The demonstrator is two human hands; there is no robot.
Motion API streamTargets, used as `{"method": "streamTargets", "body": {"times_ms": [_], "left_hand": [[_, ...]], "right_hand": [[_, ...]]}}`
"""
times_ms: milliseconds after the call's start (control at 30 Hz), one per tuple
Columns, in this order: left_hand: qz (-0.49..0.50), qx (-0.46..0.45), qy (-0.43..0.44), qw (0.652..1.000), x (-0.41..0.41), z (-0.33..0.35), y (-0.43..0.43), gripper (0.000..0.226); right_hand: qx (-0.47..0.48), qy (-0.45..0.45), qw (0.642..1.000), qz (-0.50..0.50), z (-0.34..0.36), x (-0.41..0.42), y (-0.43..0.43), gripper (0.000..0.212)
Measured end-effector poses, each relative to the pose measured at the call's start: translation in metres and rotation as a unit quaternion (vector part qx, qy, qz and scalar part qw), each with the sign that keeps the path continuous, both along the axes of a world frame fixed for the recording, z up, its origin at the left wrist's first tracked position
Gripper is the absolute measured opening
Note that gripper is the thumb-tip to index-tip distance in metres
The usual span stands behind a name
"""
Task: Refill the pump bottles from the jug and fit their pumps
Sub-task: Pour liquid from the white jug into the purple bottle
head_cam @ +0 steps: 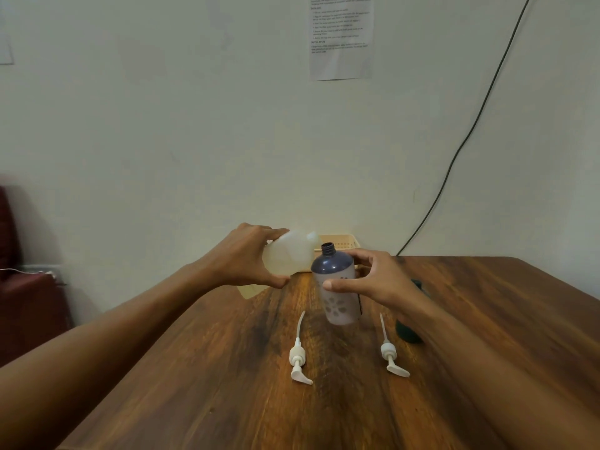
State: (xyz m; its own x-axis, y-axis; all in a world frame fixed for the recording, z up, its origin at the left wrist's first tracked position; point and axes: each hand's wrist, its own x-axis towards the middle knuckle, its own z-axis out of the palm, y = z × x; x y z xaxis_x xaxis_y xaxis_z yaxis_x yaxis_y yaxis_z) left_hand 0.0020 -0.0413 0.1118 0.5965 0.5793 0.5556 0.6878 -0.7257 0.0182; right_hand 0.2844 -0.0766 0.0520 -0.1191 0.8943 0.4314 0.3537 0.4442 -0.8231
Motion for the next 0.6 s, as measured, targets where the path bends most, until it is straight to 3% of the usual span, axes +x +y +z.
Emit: {"method": "streamTargets", "body": {"times_ms": [167,367,600], "left_hand": [[-0.014,-0.024,-0.097,0.995,0.002,-0.010,-0.001,0.077],[0.028,-0.048,-0.227,0.972,0.005,-0.024,0.003,0.089],[0.062,-0.090,-0.310,0.945,0.005,-0.044,0.005,0.086]], "right_hand": [[0.000,0.018,1.000,-0.002,0.003,0.003,0.001,0.068],[0.008,0.031,0.999,-0.020,0.005,0.004,0.003,0.065],[0.005,0.048,0.999,-0.023,0.002,0.008,0.007,0.064]]}}
